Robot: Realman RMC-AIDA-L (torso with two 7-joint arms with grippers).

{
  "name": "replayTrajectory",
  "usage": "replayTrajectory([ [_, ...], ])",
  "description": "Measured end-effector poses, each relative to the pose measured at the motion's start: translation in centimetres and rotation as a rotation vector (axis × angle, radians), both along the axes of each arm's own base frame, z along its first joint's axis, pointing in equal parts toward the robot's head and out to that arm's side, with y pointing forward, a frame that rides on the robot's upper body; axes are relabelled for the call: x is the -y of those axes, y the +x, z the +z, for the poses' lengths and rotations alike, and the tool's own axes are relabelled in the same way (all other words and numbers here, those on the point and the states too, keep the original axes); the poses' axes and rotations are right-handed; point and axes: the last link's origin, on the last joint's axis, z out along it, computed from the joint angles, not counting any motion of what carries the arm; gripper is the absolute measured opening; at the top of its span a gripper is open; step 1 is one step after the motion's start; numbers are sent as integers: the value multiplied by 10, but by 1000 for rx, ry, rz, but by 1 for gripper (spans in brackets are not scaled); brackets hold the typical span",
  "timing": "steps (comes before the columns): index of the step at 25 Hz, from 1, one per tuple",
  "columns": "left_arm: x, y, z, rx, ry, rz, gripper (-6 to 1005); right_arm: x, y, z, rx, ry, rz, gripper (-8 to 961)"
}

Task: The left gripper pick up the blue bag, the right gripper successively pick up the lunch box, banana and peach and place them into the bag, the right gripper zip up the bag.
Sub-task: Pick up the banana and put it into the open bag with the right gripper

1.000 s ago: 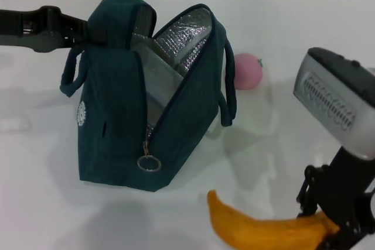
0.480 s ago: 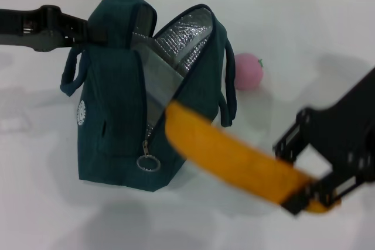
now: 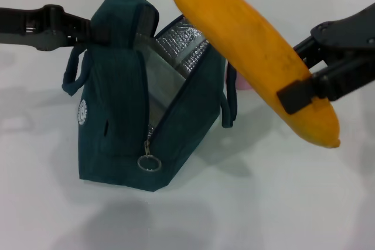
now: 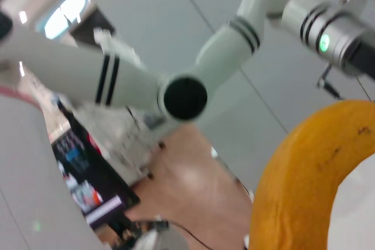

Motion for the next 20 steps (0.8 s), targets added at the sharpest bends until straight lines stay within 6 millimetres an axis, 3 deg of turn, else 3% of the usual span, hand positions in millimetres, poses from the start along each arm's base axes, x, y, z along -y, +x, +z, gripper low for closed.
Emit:
replayTrajectory([
  [6,-3,6,-2,2,-4,-17,37,-3,5,-8,-8,-40,-75,438],
  [20,-2,5,-4,-3,-6,-28,37,-9,22,-53,66,-145,-394,438],
])
